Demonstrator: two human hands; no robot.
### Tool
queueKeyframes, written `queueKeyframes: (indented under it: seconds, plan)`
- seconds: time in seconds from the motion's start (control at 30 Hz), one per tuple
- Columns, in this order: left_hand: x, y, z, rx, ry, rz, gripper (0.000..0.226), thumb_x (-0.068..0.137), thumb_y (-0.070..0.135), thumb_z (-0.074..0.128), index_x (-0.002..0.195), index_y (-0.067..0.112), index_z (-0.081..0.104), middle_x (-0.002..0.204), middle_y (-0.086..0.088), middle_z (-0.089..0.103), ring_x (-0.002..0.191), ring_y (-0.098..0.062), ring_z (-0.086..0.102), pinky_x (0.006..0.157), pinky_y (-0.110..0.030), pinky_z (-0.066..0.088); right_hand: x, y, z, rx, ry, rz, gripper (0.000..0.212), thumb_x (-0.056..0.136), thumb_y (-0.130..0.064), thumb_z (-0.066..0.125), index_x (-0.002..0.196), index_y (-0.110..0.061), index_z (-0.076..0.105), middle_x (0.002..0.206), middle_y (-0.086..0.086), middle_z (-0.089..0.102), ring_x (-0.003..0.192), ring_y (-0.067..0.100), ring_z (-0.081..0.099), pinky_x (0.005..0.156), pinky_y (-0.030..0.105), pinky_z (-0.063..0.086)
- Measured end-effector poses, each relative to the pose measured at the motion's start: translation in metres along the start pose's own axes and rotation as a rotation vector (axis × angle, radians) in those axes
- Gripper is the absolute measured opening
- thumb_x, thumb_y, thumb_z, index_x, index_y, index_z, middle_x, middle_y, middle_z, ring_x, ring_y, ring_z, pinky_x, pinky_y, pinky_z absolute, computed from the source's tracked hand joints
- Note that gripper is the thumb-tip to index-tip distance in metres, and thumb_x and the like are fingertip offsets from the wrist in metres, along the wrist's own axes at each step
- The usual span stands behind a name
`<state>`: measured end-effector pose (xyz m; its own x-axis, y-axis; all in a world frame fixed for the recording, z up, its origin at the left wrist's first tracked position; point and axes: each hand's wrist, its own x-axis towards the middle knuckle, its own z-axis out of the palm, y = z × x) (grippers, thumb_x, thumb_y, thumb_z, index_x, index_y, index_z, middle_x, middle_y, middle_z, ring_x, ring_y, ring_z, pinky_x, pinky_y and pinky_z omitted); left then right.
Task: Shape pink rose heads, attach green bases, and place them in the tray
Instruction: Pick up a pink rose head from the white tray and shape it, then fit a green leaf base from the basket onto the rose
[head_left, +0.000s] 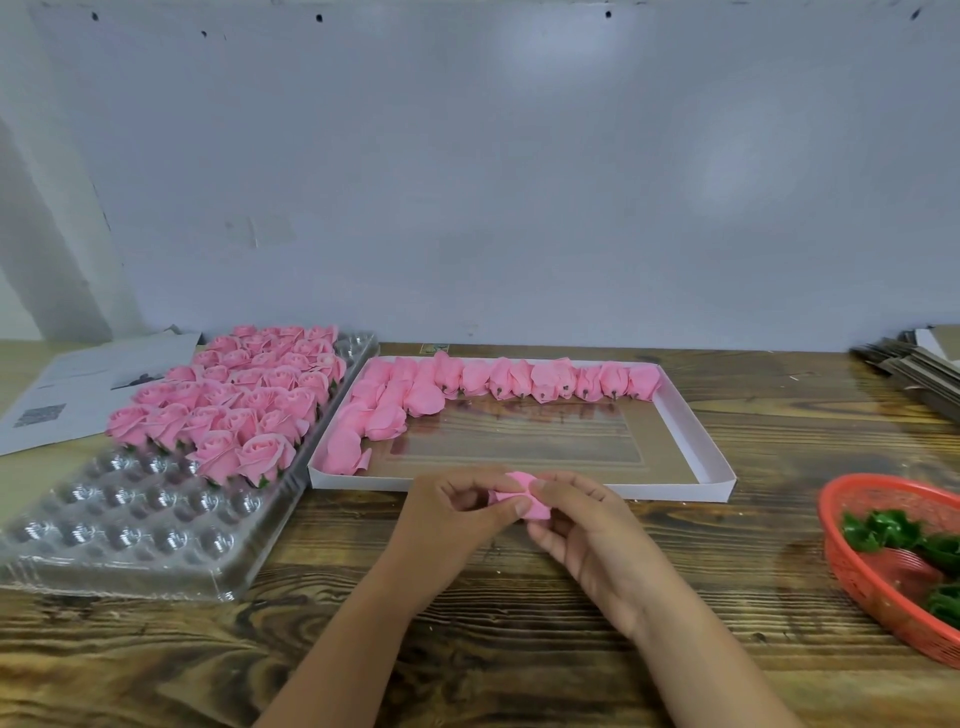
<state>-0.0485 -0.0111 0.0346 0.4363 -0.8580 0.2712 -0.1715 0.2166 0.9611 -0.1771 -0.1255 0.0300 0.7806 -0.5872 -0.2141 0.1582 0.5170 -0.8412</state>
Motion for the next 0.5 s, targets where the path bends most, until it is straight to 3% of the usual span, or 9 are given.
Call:
queueKeyframes:
  seconds: [0.1,0.2,0.3,0.4,0.43,0.5]
  plan:
    - [0.001,0.0,0.0,-0.12,0.08,-0.064,0.014,0.08,0.016,0.081,0.093,0.021,0.083,0.098,-0.006,0.08,0.096,-0.018,0.075,0.083,-0.023,0.057,-0.003,-0.004,0.003,-0.043,0.02,-0.011,0.025,0.092,-0.021,0.067,0.108,-0.002,0.073,0.089,0.009,0.071,0.073,0.013,0.064,0.066,0.024,0.058]
    - [0.003,0.0,-0.003,-0.216,0.143,-0.131,0.018,0.076,0.019,0.08,0.094,0.019,0.083,0.095,-0.009,0.079,0.089,-0.015,0.074,0.079,-0.023,0.057,-0.011,-0.016,-0.006,-0.186,0.192,-0.119,0.017,0.097,-0.023,0.061,0.103,-0.011,0.071,0.092,0.005,0.073,0.074,0.015,0.066,0.064,0.027,0.056]
    - [0.003,0.0,-0.005,-0.25,0.145,-0.176,0.02,0.077,0.021,0.079,0.096,0.02,0.083,0.094,-0.008,0.079,0.085,-0.012,0.073,0.075,-0.02,0.057,-0.026,-0.046,-0.041,-0.528,0.412,-0.372,0.011,0.094,-0.013,0.064,0.096,-0.021,0.071,0.092,0.003,0.073,0.068,0.008,0.065,0.064,0.025,0.057]
    - [0.003,-0.001,-0.004,-0.262,0.138,-0.191,0.021,0.078,0.021,0.079,0.098,0.019,0.082,0.097,-0.011,0.079,0.088,-0.015,0.073,0.077,-0.022,0.058,-0.049,-0.088,-0.106,-1.078,0.671,-0.618,0.007,0.087,-0.027,0.066,0.088,-0.033,0.069,0.082,-0.014,0.072,0.074,-0.001,0.064,0.069,0.026,0.053]
    - [0.004,-0.001,-0.004,-0.258,0.137,-0.191,0.022,0.077,0.021,0.079,0.098,0.018,0.082,0.098,-0.011,0.079,0.089,-0.016,0.073,0.079,-0.023,0.058,-0.056,-0.102,-0.135,-1.23,0.766,-0.607,0.007,0.085,-0.031,0.066,0.088,-0.038,0.067,0.08,-0.016,0.07,0.078,0.0,0.065,0.068,0.029,0.053]
    - [0.003,-0.002,-0.004,-0.257,0.127,-0.188,0.023,0.077,0.022,0.079,0.099,0.018,0.082,0.1,-0.012,0.078,0.093,-0.017,0.072,0.084,-0.026,0.059,-0.067,-0.125,-0.197,-1.337,0.819,-0.408,0.013,0.079,-0.036,0.07,0.09,-0.042,0.067,0.085,-0.01,0.071,0.084,0.016,0.069,0.068,0.038,0.056]
